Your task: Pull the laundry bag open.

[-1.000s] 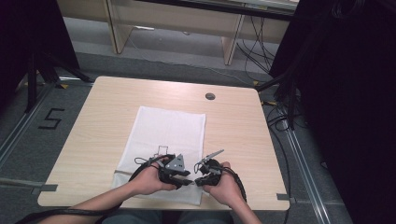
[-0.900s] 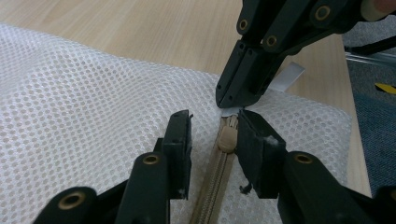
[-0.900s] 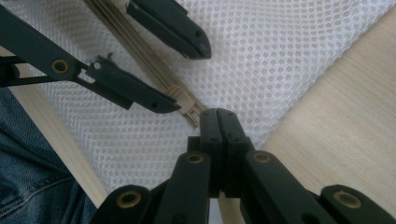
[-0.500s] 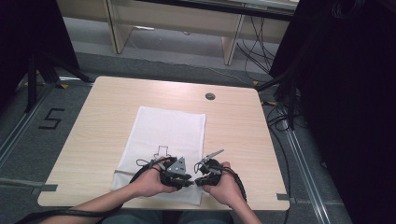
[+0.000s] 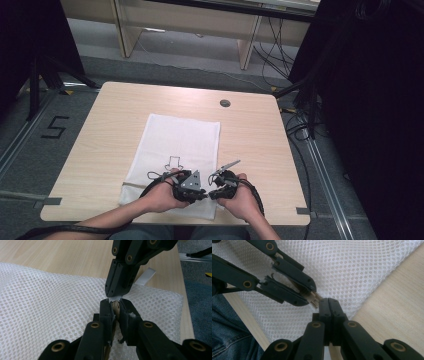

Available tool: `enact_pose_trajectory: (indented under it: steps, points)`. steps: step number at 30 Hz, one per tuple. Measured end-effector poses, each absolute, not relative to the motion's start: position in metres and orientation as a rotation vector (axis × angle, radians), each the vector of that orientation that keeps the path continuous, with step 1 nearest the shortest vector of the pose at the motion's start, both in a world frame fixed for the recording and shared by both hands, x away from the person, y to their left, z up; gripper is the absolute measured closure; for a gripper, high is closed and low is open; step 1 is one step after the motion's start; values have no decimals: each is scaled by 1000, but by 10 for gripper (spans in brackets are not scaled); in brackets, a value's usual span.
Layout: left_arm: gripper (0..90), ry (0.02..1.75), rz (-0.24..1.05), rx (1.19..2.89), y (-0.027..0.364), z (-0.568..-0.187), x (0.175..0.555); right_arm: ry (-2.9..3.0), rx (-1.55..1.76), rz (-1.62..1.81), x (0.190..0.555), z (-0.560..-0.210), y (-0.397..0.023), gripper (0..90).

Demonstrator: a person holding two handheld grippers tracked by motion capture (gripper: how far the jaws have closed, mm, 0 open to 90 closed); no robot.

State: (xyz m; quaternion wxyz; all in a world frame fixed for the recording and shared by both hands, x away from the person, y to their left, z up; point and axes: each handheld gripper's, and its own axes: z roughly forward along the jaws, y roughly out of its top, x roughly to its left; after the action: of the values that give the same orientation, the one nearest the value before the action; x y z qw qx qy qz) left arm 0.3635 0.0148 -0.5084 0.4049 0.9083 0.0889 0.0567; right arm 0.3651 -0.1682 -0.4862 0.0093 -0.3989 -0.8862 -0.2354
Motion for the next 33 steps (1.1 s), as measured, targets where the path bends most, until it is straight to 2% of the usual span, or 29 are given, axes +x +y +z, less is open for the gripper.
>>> enact_pose_trajectory:
  steps: [33]
  points:
    - [815, 273, 107, 2280, 15, -506, 362, -2820, -1239, -683, 363, -484, -163, 900]
